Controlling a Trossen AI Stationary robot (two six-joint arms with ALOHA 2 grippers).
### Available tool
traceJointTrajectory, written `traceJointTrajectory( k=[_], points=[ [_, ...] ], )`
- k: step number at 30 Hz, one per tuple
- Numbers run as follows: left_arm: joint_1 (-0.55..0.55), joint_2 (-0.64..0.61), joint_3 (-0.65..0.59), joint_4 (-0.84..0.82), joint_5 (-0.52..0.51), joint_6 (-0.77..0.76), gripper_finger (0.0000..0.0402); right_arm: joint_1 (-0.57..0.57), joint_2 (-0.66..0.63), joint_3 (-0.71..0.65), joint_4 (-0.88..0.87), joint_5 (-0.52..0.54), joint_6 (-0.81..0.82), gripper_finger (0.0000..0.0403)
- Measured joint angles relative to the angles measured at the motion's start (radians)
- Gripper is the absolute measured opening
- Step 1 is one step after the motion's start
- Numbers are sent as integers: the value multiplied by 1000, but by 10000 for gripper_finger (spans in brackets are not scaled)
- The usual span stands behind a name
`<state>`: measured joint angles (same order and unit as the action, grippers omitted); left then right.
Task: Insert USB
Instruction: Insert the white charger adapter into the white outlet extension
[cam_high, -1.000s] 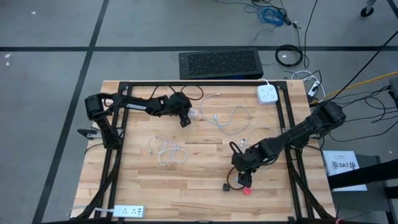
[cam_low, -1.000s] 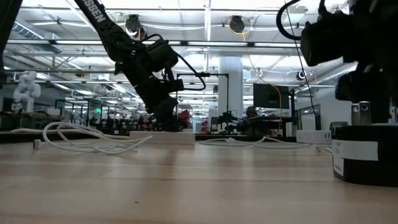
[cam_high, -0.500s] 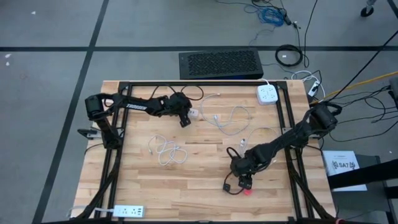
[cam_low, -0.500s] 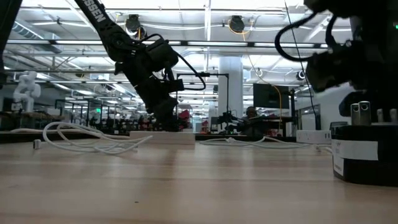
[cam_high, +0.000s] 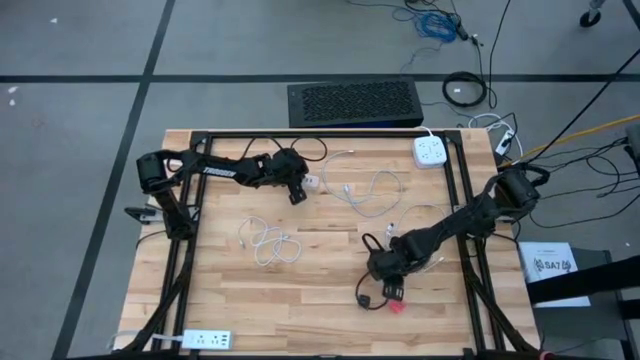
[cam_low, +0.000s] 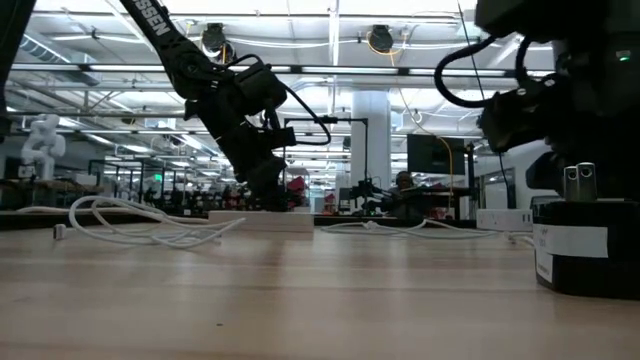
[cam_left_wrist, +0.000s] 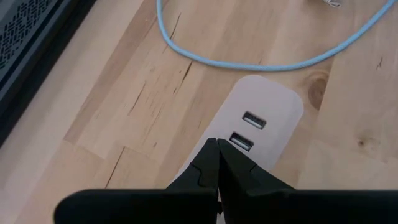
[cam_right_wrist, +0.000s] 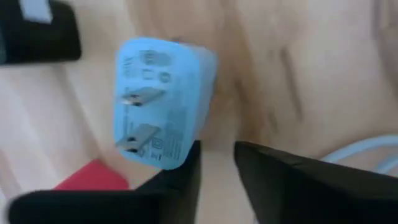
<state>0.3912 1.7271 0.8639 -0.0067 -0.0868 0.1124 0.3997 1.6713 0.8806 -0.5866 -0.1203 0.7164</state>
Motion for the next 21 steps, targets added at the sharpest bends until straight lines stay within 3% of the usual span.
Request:
traceJointTrajectory(
  k=[4, 7, 11, 21],
  points=[
    [0, 0, 0, 0, 0, 0, 2, -40, 1, 0, 25, 68, -48, 23],
    [0, 0, 0, 1, 0, 0, 2, -81, 2, 0, 73, 126, -83, 4],
    [0, 0, 0, 1, 0, 0, 2, -144, 1, 0, 130, 149, -132, 20],
    [0, 0, 0, 3, 0, 0, 2, -191, -99, 0, 58, 17, -134, 103]
  ],
)
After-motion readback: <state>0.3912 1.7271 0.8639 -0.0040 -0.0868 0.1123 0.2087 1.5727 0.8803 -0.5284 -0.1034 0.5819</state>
